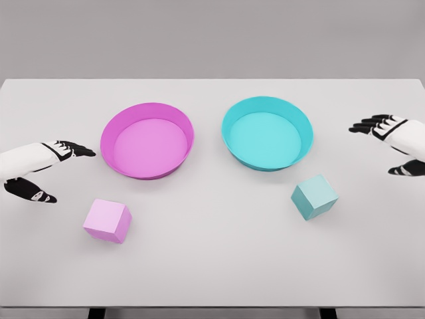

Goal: Place the blocks in the corresponding plates according to their colors

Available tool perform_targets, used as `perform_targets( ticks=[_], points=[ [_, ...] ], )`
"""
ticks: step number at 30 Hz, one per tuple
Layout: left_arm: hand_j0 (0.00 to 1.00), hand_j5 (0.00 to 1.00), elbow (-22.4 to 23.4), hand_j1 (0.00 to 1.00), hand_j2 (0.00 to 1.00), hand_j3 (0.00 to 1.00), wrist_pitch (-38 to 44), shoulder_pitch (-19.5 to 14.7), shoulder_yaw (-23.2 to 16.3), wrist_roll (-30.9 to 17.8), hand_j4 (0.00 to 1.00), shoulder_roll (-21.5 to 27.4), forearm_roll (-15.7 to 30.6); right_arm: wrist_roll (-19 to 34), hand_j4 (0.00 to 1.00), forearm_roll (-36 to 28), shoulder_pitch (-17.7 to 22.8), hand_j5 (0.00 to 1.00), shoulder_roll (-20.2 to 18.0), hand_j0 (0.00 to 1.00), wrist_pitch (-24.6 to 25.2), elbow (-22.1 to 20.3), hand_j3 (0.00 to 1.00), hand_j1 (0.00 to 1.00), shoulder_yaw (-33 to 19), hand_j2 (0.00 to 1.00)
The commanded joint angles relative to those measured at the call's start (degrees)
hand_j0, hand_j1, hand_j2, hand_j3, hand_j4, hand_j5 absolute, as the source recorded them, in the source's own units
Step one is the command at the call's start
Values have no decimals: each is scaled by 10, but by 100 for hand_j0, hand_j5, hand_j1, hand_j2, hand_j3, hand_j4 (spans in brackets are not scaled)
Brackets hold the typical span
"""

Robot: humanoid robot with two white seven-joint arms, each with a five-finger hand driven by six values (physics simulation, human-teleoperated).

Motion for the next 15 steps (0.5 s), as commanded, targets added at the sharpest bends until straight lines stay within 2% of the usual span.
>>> perform_targets(
  ticks=[1,3,6,8,10,13,15],
  points=[
    [100,100,0,100,100,100,1,0,0,0,100,2,5,0,100,-3,1,100,-1,100,0,-2,100,100,-4,100],
    [100,100,-3,100,100,100,1,-1,-1,0,100,5,6,0,100,-3,1,100,0,100,0,-7,100,100,-4,100],
    [100,100,-17,100,100,100,1,0,-27,0,100,38,56,0,100,-3,0,100,-8,100,0,-18,100,100,-6,100],
    [100,100,-64,100,100,100,1,0,-69,-1,100,81,92,15,100,-1,-3,100,-12,100,0,-35,100,100,-2,100],
    [100,100,-89,100,100,100,1,0,-85,-1,100,92,96,26,100,-1,-4,100,-32,100,0,-57,100,100,2,100],
    [100,100,-115,100,100,100,1,1,-94,0,100,92,104,26,100,-1,-28,100,-44,100,0,-63,100,100,27,100],
    [100,100,-121,100,100,100,1,5,-95,0,100,90,108,21,100,-4,-83,100,-83,100,0,-74,100,100,102,100]
  ],
)
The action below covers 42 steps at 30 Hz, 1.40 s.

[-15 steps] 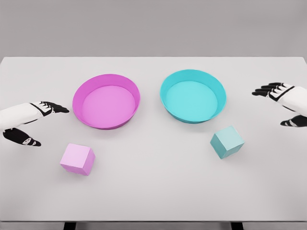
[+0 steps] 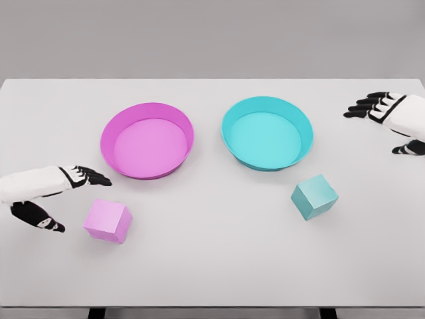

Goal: Place the blocks in the corresponding plates according to their colors

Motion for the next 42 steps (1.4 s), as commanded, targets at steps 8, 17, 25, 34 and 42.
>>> perform_targets(
  ticks=[8,17,25,34,42],
  points=[
    [100,100,-13,100,100,100,1,2,-26,1,100,-32,7,-3,100,-8,-150,100,-78,100,1,-63,100,100,263,100],
    [100,100,-10,100,100,100,1,2,-30,-1,100,-59,-7,-3,100,-8,-282,100,-76,100,1,-102,100,100,398,100],
    [100,100,-7,100,100,100,1,2,-30,-1,100,-71,-34,-4,100,-14,-412,100,-64,100,1,-103,100,100,534,100],
    [100,100,10,100,100,100,1,1,-30,-1,100,-91,-58,-3,100,-14,-419,100,-36,100,1,-103,100,100,553,100],
    [100,100,11,100,100,100,1,-1,-30,2,100,-90,-57,5,100,-11,-416,100,-14,100,1,-98,100,100,577,100]
  ],
)
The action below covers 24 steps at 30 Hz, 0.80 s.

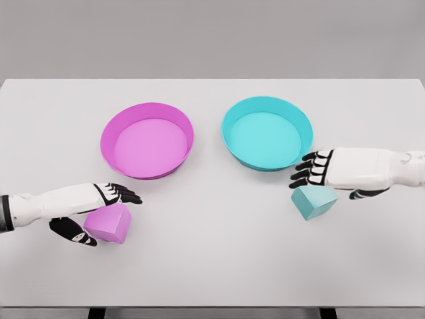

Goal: Place the blocks in the corresponding plates according to their colors

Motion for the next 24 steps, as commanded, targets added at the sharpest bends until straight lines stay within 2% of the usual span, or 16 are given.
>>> perform_targets(
  ticks=[1,10,12,16,18,22,24],
  points=[
    [100,100,1,100,100,100,1,0,0,1,100,0,4,2,100,-2,0,100,6,100,1,2,100,100,9,100],
    [99,99,6,99,99,99,1,-1,-2,0,99,2,2,4,100,3,0,100,20,100,1,9,100,100,10,100],
    [95,95,5,95,95,95,1,0,-6,0,95,0,2,4,100,3,1,100,27,100,1,18,100,100,10,100],
    [95,95,6,95,95,95,1,0,-13,0,95,0,-1,5,100,4,2,100,44,100,1,37,100,100,11,100],
    [91,91,6,91,91,91,1,0,-13,0,91,0,-1,19,100,4,4,100,45,100,1,37,100,100,11,100],
    [75,75,6,75,75,75,1,0,-13,1,75,0,-1,20,100,4,6,100,44,100,1,38,100,100,11,100],
    [71,71,6,71,71,71,1,1,-14,1,71,0,-1,20,100,4,6,100,44,100,1,45,100,100,11,100]
  ],
)
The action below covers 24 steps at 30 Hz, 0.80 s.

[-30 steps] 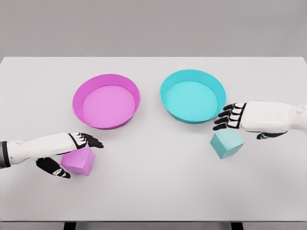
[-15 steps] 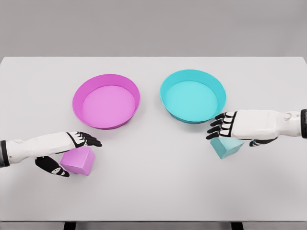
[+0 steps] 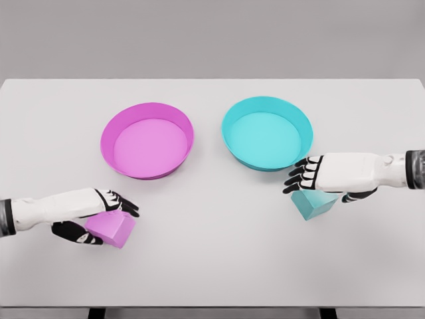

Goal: Place the blocks in the corresponding plates according to their colors

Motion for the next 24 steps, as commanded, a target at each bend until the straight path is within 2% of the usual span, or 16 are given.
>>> perform_targets(
  ticks=[1,3,5,7,10,19,24],
  points=[
    [68,68,0,68,68,68,1,-1,-1,0,68,1,2,1,100,-3,0,100,1,100,1,7,100,100,-1,100],
    [66,66,0,66,66,66,1,-1,-1,0,66,1,-1,2,100,-3,0,100,2,100,1,7,100,100,0,100],
    [60,60,0,60,60,60,1,-1,-1,1,60,1,-1,7,100,-2,2,100,2,100,1,8,100,100,0,100],
    [57,57,0,57,57,57,1,-1,-1,1,57,1,-1,9,100,-2,3,100,3,100,1,8,100,100,0,100],
    [55,55,0,55,55,55,1,-4,0,1,55,2,0,10,100,-2,3,100,19,100,1,12,100,100,12,100],
    [55,55,-2,55,55,55,1,-19,2,17,55,0,8,11,100,1,3,100,20,100,1,28,100,100,13,100],
    [55,55,2,55,55,55,1,-49,4,23,55,0,22,11,100,3,3,100,26,100,1,30,100,100,12,100]
  ],
)
